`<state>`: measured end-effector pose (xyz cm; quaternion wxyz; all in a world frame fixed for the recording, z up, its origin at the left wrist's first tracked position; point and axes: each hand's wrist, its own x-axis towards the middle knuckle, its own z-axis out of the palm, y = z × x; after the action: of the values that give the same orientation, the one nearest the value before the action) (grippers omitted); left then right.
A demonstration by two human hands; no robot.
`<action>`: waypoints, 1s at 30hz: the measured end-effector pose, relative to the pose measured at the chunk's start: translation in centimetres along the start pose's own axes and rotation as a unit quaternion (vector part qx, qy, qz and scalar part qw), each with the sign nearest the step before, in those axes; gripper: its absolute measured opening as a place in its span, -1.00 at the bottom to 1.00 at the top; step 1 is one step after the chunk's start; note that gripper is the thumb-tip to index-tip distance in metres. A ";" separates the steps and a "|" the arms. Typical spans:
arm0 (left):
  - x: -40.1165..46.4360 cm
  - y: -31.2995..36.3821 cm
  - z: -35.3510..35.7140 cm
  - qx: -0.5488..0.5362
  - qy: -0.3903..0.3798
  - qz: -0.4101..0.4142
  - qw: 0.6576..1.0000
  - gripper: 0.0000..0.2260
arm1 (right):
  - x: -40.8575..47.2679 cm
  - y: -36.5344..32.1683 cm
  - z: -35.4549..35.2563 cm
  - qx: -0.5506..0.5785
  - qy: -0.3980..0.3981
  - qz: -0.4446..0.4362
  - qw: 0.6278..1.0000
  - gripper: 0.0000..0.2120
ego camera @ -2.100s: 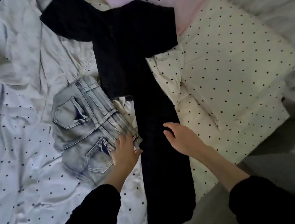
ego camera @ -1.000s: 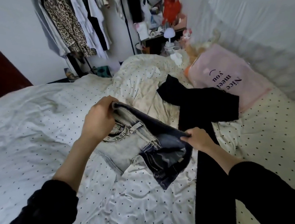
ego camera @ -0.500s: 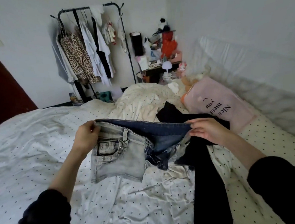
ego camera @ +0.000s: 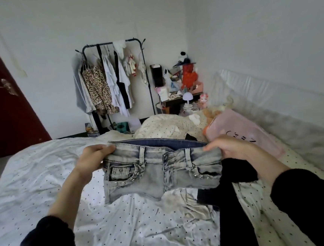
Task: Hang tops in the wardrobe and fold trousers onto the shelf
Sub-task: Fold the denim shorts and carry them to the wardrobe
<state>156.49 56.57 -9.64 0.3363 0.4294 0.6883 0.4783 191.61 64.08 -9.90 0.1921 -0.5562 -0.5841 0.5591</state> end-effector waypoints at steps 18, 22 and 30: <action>-9.1 0.6 7.2 -0.035 -0.150 0.040 0.987 -0.91 | -1.6 -0.8 9.8 0.102 -0.193 -0.110 0.970 -0.75; -12.5 1.9 4.5 0.046 -0.128 0.152 0.979 -0.49 | -3.3 -2.4 10.7 0.092 -0.253 -0.219 0.938 -0.45; -18.5 0.5 -0.5 0.186 -0.057 0.151 0.969 -0.35 | -7.0 -3.3 18.1 0.005 -0.147 -0.281 0.948 -0.64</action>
<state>163.62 39.58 -8.06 0.2130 0.6101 0.6721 0.3615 177.02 50.92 -9.70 0.2566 -0.2804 -0.7355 0.5609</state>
